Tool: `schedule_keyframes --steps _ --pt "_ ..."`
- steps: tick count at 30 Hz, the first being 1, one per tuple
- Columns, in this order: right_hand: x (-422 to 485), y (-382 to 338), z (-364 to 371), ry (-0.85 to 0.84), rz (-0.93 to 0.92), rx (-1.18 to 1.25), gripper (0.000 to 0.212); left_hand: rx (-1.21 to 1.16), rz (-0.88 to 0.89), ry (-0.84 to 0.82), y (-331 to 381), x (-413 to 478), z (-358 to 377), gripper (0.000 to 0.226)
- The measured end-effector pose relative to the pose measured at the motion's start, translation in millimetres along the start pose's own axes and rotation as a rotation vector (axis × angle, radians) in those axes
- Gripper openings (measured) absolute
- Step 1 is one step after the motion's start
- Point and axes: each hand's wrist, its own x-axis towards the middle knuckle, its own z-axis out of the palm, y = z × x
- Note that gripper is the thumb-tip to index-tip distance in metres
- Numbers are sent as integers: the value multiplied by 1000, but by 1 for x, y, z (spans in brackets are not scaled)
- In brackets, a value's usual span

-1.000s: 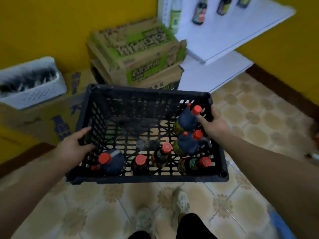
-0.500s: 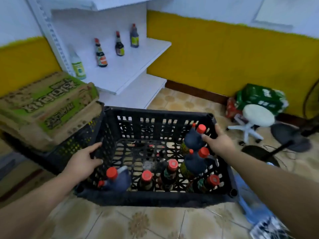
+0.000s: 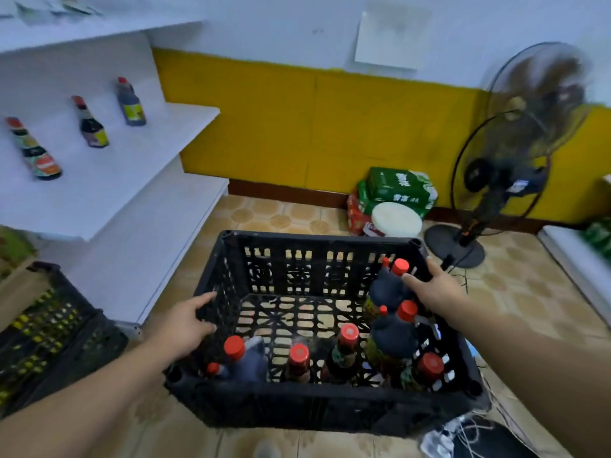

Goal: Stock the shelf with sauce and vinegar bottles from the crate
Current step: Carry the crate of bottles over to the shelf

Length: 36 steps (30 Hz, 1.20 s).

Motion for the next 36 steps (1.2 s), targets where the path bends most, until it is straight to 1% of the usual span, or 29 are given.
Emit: schedule_keyframes --steps 4,7,14,16,19,23,25,28,31,36 --pt "38 -2 -9 30 62 101 86 2 76 -56 35 64 1 68" --pt "66 -13 -16 68 81 125 86 9 116 -83 58 109 -5 69" --pt "142 -55 -35 127 100 157 89 130 176 -29 115 204 -33 69" --pt "172 -66 -38 130 94 168 89 153 171 -28 131 231 -37 71" --pt "225 -80 -37 81 65 200 88 168 153 -22 151 270 -37 71" --pt "298 -103 -42 74 -29 229 79 141 119 -9 172 317 -29 70" --pt "334 -115 -46 58 -58 178 84 111 100 11 184 340 -24 69" --pt "387 -140 -53 28 -44 97 94 84 73 48 196 371 -20 67" --pt "433 -169 -53 -12 -52 102 95 53 44 72 206 405 -22 68" --pt "504 -215 -39 -18 -58 114 94 33 17 51 220 483 -38 70"
